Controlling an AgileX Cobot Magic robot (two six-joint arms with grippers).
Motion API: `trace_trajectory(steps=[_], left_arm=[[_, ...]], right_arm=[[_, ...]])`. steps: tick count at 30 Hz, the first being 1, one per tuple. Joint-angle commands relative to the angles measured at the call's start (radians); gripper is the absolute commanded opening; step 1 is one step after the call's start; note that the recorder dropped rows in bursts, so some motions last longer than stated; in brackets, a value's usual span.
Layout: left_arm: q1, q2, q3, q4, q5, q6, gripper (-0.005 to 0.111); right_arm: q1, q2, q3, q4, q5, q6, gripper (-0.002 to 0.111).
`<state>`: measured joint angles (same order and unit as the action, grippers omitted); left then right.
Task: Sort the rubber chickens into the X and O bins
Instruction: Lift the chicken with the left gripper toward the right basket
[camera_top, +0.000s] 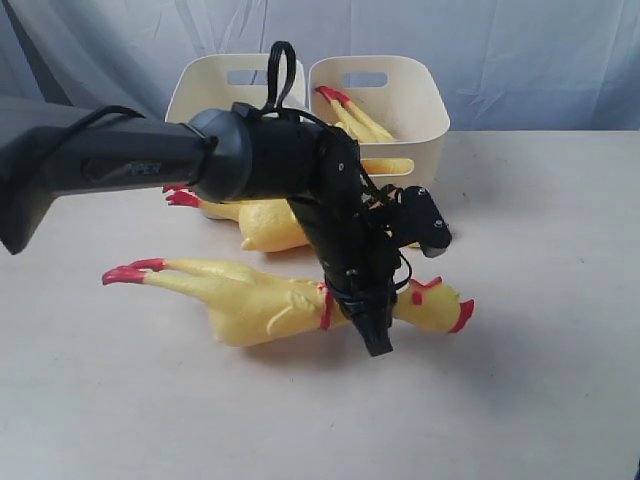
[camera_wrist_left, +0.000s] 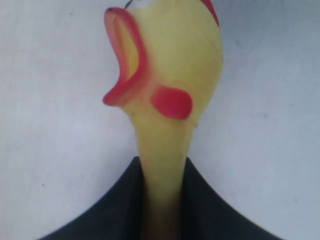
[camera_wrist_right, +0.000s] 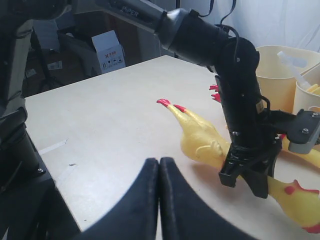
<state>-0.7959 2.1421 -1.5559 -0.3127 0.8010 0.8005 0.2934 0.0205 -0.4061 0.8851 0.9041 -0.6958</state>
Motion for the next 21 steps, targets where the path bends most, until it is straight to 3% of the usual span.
trace_trajectory(steps=[1, 11, 16, 21], left_arm=[[-0.034, -0.050, 0.001, 0.027, 0.136, -0.016, 0.000], [-0.158, -0.166, 0.001, 0.158, 0.298, -0.016, 0.000], [-0.184, -0.265, 0.001, 0.155, 0.273, -0.020, 0.000], [-0.184, -0.360, 0.001, 0.170, 0.150, -0.038, 0.000]], right_arm=[[-0.003, -0.007, 0.005, 0.005, 0.001, -0.001, 0.000], [-0.003, -0.007, 0.005, 0.005, -0.001, -0.001, 0.000], [-0.003, -0.007, 0.005, 0.005, -0.001, -0.001, 0.000], [-0.003, -0.007, 0.005, 0.005, -0.001, -0.001, 0.000]])
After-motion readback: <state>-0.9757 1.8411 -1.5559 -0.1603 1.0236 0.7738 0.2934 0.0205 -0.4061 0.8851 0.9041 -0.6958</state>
